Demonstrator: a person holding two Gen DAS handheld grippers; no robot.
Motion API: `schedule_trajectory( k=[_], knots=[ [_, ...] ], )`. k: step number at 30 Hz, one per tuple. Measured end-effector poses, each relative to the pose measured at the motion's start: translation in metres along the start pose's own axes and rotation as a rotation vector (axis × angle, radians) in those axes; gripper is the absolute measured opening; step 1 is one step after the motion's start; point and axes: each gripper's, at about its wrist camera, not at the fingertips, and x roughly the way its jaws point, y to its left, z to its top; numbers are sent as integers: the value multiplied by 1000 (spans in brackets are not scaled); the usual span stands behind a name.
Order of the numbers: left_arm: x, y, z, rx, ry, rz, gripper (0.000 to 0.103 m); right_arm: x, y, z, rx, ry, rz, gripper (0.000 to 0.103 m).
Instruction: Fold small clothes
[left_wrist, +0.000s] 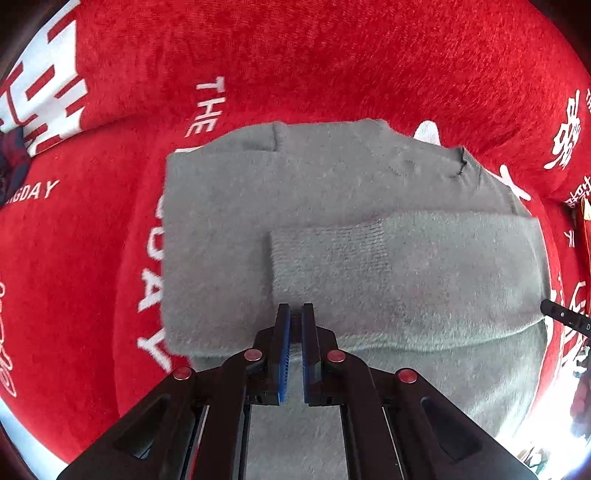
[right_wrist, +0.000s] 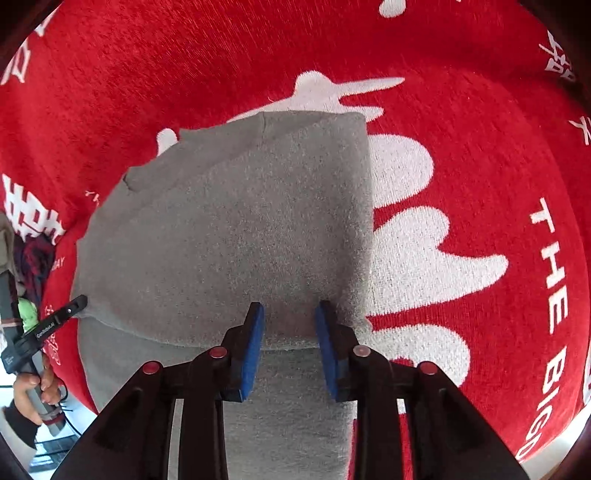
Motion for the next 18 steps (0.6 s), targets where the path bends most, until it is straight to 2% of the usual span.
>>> schedule_trajectory(
  k=[7, 9, 11, 16, 18],
  knots=[
    [-18, 1, -15, -5, 35, 32, 5, -21, -3, -12, 70, 32, 38, 38],
    [-25, -3, -22, 4, 39, 46, 5, -25, -1, -18, 78, 40, 43, 48],
    [-33, -8, -28, 7, 51, 49, 6, -31, 3, -25, 80, 53, 46, 52],
    [-52, -14, -46, 6, 55, 85, 6, -43, 15, -43, 98, 80, 61, 52],
    [-60, -15, -52, -7, 57, 70, 6, -49, 20, -50, 106, 86, 68, 68]
  ],
)
